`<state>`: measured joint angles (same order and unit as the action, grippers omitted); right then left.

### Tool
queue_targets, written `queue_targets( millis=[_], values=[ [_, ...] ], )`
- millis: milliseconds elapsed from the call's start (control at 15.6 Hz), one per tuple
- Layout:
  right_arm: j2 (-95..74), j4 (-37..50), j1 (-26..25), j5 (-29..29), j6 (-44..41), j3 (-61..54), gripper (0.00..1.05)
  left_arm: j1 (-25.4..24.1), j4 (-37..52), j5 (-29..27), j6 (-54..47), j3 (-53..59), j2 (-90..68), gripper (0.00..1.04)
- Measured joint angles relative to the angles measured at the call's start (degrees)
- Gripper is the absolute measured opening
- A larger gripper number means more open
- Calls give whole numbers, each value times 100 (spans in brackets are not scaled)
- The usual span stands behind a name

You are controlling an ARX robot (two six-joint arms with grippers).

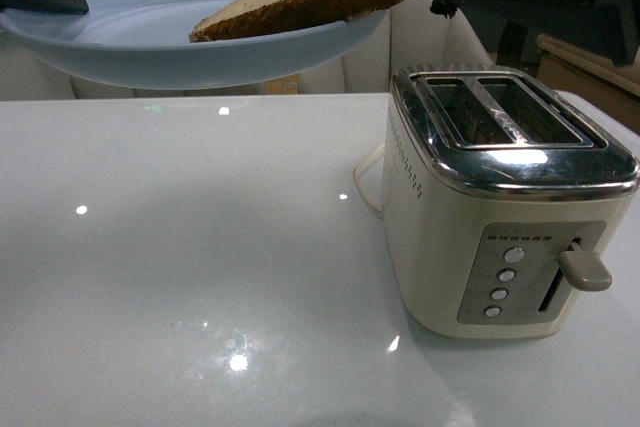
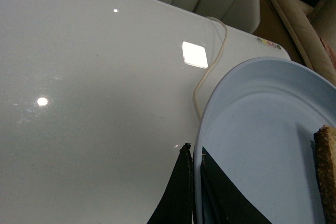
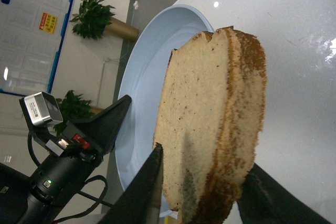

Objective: Left arm holds plate, right arm toasts bread

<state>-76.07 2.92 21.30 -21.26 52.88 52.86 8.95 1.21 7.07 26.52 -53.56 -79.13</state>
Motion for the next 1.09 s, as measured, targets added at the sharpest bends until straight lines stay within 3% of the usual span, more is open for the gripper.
queue_targets(
  millis=[257, 449, 1091],
  values=[
    [7, 20, -37, 42, -44, 0, 3, 0, 0, 0, 0, 0, 0, 3],
    [48, 15, -37, 90, -79, 0, 3, 0, 0, 0, 0, 0, 0, 3],
    [691, -13, -42, 1047, -758, -164, 3, 0, 2, 2, 0, 0, 0, 3]
  ],
)
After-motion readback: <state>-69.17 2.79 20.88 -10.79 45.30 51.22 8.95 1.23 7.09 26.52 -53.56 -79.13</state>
